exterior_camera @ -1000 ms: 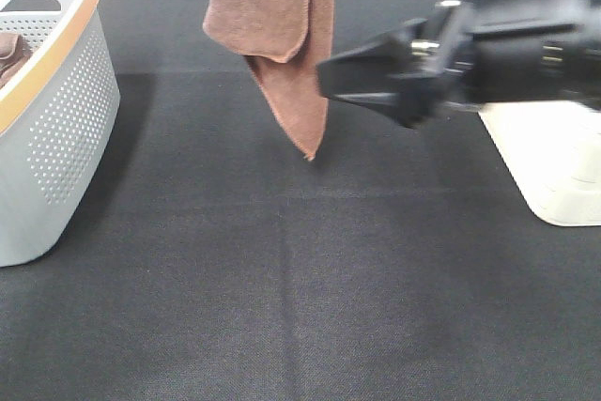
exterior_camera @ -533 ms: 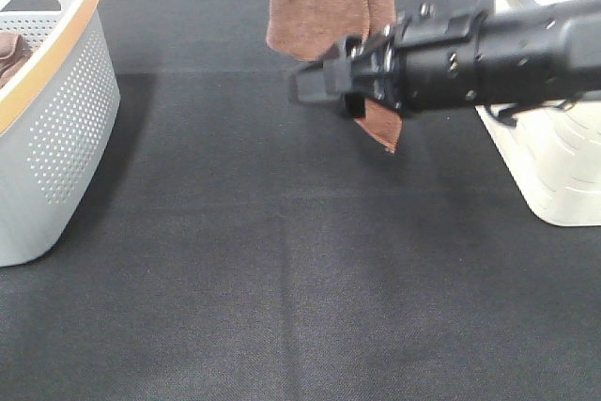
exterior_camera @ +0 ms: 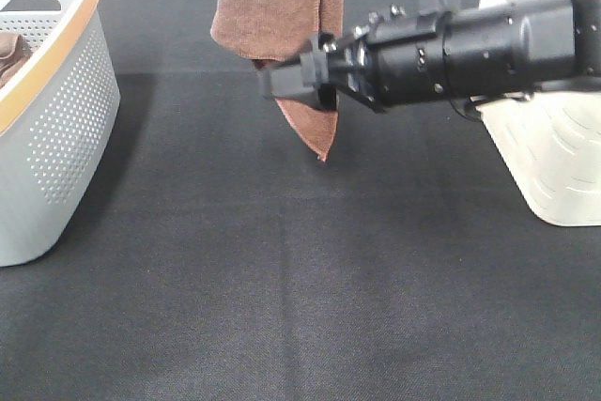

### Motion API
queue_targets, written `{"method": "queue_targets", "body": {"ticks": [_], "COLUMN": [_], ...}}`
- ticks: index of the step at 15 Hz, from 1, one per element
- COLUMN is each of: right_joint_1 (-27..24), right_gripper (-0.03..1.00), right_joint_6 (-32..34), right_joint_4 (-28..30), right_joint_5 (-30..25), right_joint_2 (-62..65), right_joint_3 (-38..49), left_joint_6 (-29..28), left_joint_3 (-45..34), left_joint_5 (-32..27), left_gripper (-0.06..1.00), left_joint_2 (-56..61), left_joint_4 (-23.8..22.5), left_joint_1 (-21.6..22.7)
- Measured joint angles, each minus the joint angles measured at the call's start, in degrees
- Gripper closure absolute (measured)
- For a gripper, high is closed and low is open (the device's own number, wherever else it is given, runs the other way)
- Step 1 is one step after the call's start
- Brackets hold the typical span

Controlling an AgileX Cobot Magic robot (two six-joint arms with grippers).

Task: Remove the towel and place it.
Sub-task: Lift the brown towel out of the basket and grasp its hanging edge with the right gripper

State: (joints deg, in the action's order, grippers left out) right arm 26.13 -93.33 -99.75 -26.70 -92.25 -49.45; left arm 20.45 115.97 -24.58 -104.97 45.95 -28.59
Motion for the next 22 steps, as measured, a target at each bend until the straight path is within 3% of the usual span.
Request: {"method": "queue_targets", "body": {"ticks": [5, 8, 11, 22], "right_joint_1": [0.0, 0.0, 0.0, 0.0], "right_gripper": [0.26, 0.26, 0.26, 0.30], "right_joint_6": [-0.5, -0.6, -0.6, -0.7], "right_joint_4": [0.0, -0.1, -0.1, -0.1], "right_joint_5": [1.0, 9.4, 10.5, 5.4], "right_joint_2": [-0.3, -0.3, -0.3, -1.4], "right_joint_3": [-0.6, -0.6, -0.7, -6.0], "left_joint_6": [0.0, 0.0, 0.0, 0.0], "left_joint_3": [0.0, 0.0, 0.0, 0.0], "left_joint_5": [0.0, 0.0, 0.0, 0.0], "left_gripper": [0.94, 0.94, 0.94, 0.94], "left_joint_2": [0.0, 0.0, 0.0, 0.0], "left_joint_4": [0.0, 0.0, 0.0, 0.0], "left_joint_1": [0.0, 0.0, 0.0, 0.0]}}
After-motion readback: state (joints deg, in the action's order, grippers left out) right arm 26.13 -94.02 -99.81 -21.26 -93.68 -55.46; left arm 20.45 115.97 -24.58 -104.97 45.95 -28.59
